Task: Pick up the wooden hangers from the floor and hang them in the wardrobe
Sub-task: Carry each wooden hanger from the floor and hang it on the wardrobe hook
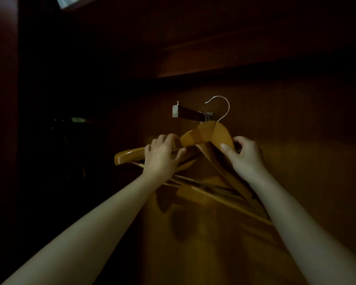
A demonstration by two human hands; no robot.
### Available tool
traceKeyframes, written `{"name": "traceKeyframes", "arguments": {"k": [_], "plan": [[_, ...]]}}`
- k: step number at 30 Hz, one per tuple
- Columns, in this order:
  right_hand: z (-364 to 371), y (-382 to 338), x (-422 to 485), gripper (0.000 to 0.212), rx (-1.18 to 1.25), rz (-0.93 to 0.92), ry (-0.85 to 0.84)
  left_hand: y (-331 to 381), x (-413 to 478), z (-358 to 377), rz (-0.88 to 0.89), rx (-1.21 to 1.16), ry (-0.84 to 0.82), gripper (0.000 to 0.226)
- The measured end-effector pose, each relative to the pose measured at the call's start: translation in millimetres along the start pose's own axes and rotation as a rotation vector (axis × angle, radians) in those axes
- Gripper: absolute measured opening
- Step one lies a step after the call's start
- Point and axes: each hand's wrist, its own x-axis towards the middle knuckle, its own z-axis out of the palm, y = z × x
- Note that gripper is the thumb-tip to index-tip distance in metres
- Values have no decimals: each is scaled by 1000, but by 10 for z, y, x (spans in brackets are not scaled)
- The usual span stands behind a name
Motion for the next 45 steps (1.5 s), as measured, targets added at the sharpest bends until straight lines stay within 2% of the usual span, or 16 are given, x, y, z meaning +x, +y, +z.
{"name": "traceKeyframes", "arguments": {"k": [3,8,11,14,17,20,25,30,34,37,41,45], "plan": [[84,-21,192,38,14,56,-15,-90,111,135,38,55,-39,49],[289,-97,375,36,27,125,-30,-269,229,308,-15,72,-78,54],[415,-89,436,35,7,132,-42,-365,295,365,-20,49,-84,49],[493,-79,448,45,-36,129,-50,-424,364,411,-18,12,-104,34],[532,-52,395,54,-94,123,-46,-488,414,444,-41,1,-193,28],[562,-3,332,55,-164,97,-50,-548,433,483,7,-1,-266,27],[613,-5,283,55,-304,33,28,-592,467,548,73,54,-205,24],[621,104,224,59,-423,-100,101,-604,379,626,114,-67,-224,35],[561,156,227,64,-509,-170,91,-584,309,705,160,-115,-156,35],[530,153,210,62,-529,-187,73,-539,289,750,141,-125,-154,45],[571,157,178,61,-551,-196,85,-527,441,740,97,-60,-282,70],[633,161,163,62,-557,-193,102,-542,599,670,-35,-141,-384,65]]}}
